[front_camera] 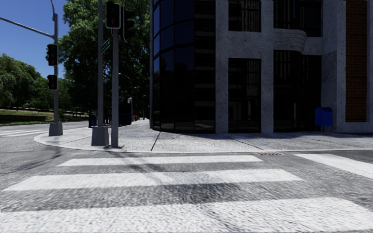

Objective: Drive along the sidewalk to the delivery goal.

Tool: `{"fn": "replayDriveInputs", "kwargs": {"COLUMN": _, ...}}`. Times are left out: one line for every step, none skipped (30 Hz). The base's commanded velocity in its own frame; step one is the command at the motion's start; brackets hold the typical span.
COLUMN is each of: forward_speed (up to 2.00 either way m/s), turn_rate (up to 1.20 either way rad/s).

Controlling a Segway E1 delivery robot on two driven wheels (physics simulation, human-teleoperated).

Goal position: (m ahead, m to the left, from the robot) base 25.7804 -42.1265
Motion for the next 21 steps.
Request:
{"fn": "replayDriveInputs", "kwargs": {"forward_speed": 1.96, "turn_rate": 0.0}}
{"fn": "replayDriveInputs", "kwargs": {"forward_speed": 1.96, "turn_rate": 0.0}}
{"fn": "replayDriveInputs", "kwargs": {"forward_speed": 1.96, "turn_rate": 0.0}}
{"fn": "replayDriveInputs", "kwargs": {"forward_speed": 1.96, "turn_rate": 0.0}}
{"fn": "replayDriveInputs", "kwargs": {"forward_speed": 1.96, "turn_rate": 0.0}}
{"fn": "replayDriveInputs", "kwargs": {"forward_speed": 1.96, "turn_rate": 0.0}}
{"fn": "replayDriveInputs", "kwargs": {"forward_speed": 1.96, "turn_rate": 0.0}}
{"fn": "replayDriveInputs", "kwargs": {"forward_speed": 1.96, "turn_rate": 0.0}}
{"fn": "replayDriveInputs", "kwargs": {"forward_speed": 1.96, "turn_rate": 0.0}}
{"fn": "replayDriveInputs", "kwargs": {"forward_speed": 1.96, "turn_rate": 0.0}}
{"fn": "replayDriveInputs", "kwargs": {"forward_speed": 1.96, "turn_rate": 0.0}}
{"fn": "replayDriveInputs", "kwargs": {"forward_speed": 1.96, "turn_rate": 0.0}}
{"fn": "replayDriveInputs", "kwargs": {"forward_speed": 1.96, "turn_rate": 0.0}}
{"fn": "replayDriveInputs", "kwargs": {"forward_speed": 1.96, "turn_rate": 0.0}}
{"fn": "replayDriveInputs", "kwargs": {"forward_speed": 1.96, "turn_rate": 0.0}}
{"fn": "replayDriveInputs", "kwargs": {"forward_speed": 1.96, "turn_rate": 0.0}}
{"fn": "replayDriveInputs", "kwargs": {"forward_speed": 1.96, "turn_rate": 0.0}}
{"fn": "replayDriveInputs", "kwargs": {"forward_speed": 1.96, "turn_rate": 0.0}}
{"fn": "replayDriveInputs", "kwargs": {"forward_speed": 1.96, "turn_rate": 0.0}}
{"fn": "replayDriveInputs", "kwargs": {"forward_speed": 1.96, "turn_rate": -0.05}}
{"fn": "replayDriveInputs", "kwargs": {"forward_speed": 1.96, "turn_rate": -0.05}}
